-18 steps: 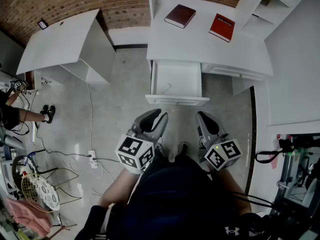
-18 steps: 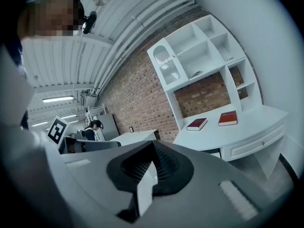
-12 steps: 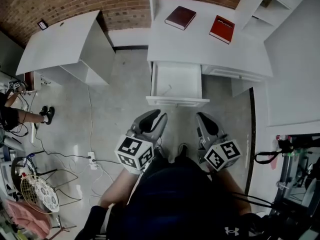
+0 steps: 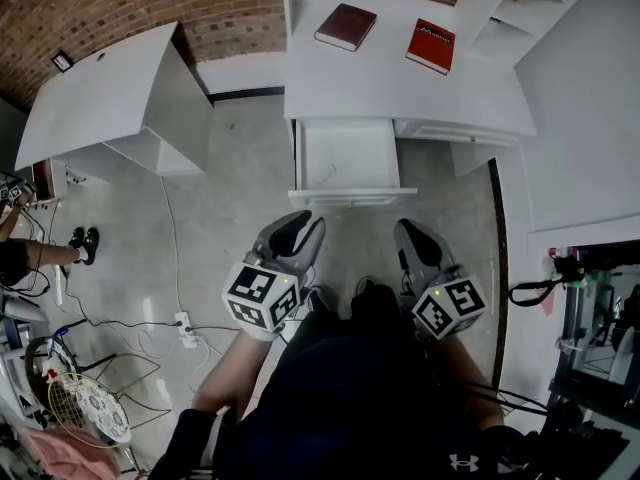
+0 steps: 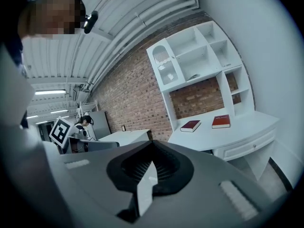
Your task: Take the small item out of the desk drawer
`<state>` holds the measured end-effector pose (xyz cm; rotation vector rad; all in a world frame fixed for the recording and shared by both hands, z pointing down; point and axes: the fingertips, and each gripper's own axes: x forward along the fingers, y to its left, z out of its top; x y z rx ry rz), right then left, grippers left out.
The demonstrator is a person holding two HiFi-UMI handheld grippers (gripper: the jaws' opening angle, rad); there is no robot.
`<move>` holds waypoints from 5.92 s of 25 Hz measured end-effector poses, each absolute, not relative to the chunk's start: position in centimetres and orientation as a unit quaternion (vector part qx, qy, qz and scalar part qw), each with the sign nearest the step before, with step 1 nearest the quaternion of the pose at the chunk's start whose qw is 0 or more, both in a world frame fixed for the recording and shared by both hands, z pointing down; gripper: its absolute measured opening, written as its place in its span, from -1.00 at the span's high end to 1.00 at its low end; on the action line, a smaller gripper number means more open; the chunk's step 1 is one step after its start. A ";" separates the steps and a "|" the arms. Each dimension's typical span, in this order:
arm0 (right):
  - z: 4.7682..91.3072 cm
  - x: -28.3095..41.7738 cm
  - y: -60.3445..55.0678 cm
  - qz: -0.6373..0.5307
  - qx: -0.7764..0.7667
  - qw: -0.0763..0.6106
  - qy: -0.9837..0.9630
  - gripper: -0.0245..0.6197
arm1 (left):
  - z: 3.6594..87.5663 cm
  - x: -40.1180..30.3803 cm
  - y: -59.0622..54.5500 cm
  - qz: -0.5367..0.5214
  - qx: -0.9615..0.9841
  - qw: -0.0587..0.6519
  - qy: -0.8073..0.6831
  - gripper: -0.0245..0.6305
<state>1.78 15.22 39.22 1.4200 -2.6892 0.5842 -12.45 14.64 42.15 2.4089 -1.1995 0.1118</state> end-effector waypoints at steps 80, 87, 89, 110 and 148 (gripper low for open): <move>58.1 13.4 -5.8 0.408 0.614 0.002 -0.676 0.91 | 91.5 -9.1 -8.1 0.647 0.675 0.320 -0.151 0.42; 58.4 13.6 -5.6 0.412 0.610 0.005 -0.677 0.91 | 91.1 -8.2 -8.0 0.633 0.678 0.340 -0.153 0.50; 58.4 13.6 -5.7 0.411 0.607 0.007 -0.680 0.91 | 90.3 -7.8 -8.4 0.620 0.688 0.340 -0.163 0.50; 52.6 11.0 -7.9 0.355 0.557 0.004 -0.751 0.91 | 74.2 -7.4 -13.5 0.426 0.808 0.278 -0.298 0.50; 38.8 6.2 -7.6 0.221 0.502 -0.042 -0.835 0.91 | 39.4 -4.9 -10.7 0.167 0.909 0.085 -0.373 0.50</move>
